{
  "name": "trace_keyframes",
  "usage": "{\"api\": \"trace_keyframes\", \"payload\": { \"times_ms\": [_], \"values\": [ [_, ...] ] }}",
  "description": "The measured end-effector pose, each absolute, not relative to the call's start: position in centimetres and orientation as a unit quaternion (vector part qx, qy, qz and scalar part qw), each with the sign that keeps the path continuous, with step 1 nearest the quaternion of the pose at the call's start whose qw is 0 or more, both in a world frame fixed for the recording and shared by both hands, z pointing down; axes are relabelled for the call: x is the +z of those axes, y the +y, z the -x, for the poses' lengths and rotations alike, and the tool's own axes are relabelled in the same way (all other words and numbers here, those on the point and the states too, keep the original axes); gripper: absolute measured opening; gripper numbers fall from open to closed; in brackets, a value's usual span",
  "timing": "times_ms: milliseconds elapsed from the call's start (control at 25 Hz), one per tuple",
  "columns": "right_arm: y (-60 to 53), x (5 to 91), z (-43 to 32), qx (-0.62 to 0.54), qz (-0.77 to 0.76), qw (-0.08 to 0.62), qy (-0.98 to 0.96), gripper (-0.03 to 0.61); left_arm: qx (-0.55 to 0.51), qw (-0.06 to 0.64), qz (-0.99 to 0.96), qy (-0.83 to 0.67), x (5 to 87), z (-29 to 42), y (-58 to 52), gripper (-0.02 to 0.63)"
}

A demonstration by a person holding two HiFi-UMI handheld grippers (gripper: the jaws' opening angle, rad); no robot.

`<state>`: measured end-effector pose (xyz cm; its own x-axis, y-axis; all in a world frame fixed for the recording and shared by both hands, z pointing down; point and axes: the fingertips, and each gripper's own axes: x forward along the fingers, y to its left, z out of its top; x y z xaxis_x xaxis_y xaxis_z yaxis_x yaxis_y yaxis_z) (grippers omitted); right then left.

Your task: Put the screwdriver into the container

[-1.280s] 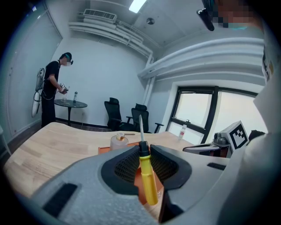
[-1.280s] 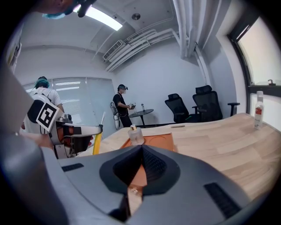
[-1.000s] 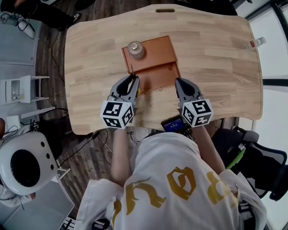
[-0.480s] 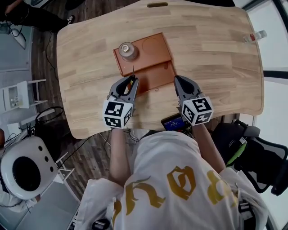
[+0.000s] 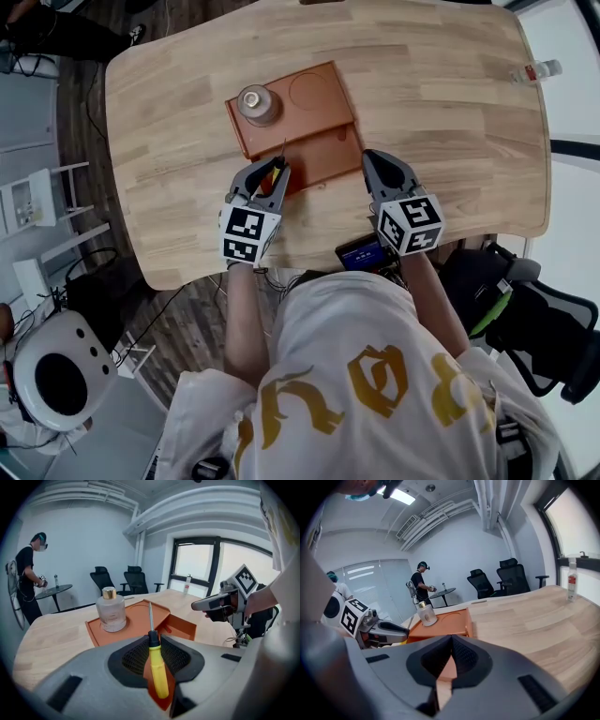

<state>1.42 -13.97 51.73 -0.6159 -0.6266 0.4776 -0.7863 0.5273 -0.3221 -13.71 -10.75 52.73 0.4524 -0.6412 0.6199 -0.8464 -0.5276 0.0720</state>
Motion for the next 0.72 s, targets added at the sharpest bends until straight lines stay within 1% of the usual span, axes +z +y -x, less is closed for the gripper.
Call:
{"api": "trace_keyframes", "payload": {
  "times_ms": [120,400,560,720],
  "values": [
    [-14.3,52.1,-1.7,0.265,-0.41,0.15,-0.86,0.011,0.293,0.182,-0.834,-0.43,53.6,13.1,-10.9,0.078],
    [-14.4,53.0,-2.0,0.281,-0.405,0.146,-0.858,0.011,0.313,0.196,-0.842,-0.393,55.3,11.9,-10.7,0.078],
    [-14.4,53.4,-1.8,0.291,-0.396,0.148,-0.858,0.011,0.335,0.196,-0.842,-0.374,56.1,11.5,-10.6,0.078],
    [-14.6,53.5,-1.7,0.293,-0.393,0.149,-0.859,0.011,0.359,0.21,-0.833,-0.364,57.3,11.7,-10.6,0.078]
  ]
}}
